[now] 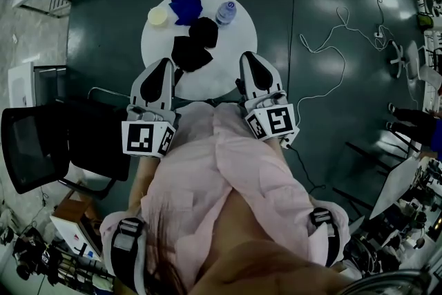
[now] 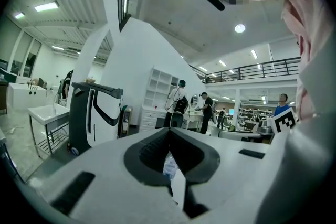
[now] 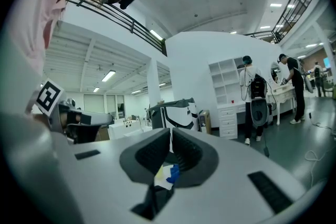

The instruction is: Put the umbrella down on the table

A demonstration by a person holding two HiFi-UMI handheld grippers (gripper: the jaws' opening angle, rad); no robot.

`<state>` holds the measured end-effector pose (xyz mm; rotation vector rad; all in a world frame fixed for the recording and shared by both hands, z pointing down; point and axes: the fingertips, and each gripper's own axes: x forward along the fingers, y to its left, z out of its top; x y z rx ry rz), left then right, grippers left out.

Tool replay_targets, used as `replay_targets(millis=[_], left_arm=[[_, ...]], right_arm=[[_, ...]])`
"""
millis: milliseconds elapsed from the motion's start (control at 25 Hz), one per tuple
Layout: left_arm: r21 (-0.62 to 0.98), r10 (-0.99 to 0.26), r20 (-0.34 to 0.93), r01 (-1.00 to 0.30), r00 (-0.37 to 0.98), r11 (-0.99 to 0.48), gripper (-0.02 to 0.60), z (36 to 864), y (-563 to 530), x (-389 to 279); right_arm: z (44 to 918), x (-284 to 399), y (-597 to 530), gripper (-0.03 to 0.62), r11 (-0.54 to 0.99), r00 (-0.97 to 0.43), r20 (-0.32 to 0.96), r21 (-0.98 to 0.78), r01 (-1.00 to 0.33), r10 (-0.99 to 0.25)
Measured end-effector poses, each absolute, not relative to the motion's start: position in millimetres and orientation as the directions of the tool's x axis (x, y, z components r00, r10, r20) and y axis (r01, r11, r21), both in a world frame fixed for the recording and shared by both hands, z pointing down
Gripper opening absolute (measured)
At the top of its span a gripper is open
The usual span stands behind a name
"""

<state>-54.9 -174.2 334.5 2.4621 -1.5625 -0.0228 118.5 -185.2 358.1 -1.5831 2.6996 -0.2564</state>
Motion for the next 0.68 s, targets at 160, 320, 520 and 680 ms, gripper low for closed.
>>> replay_targets(millis=[160,320,520,680], left_arm=[[0.202,-0.896,0.108,-0.892,0.430,-0.404,0.018,336,-175,-56],[0.210,-0.901,0.115,-0.897,0.419,-0.390,0.018,336,-175,-57],[0.211,-0.908,0.118,-0.904,0.401,-0.372,0.018,339,-178,-61],[0.187,-0.912,0.130,-0.913,0.389,-0.363,0.018,348,-177,-69]], right_arm=[[360,118,-184,0.034,0.477,-0.491,0.085,-0.139,-0.868,-0.867],[360,119,-183,0.034,0.476,-0.490,0.089,-0.139,-0.868,-0.867],[362,120,-185,0.034,0.473,-0.487,0.096,-0.140,-0.870,-0.868],[363,119,-185,0.034,0.471,-0.486,0.103,-0.139,-0.871,-0.868]])
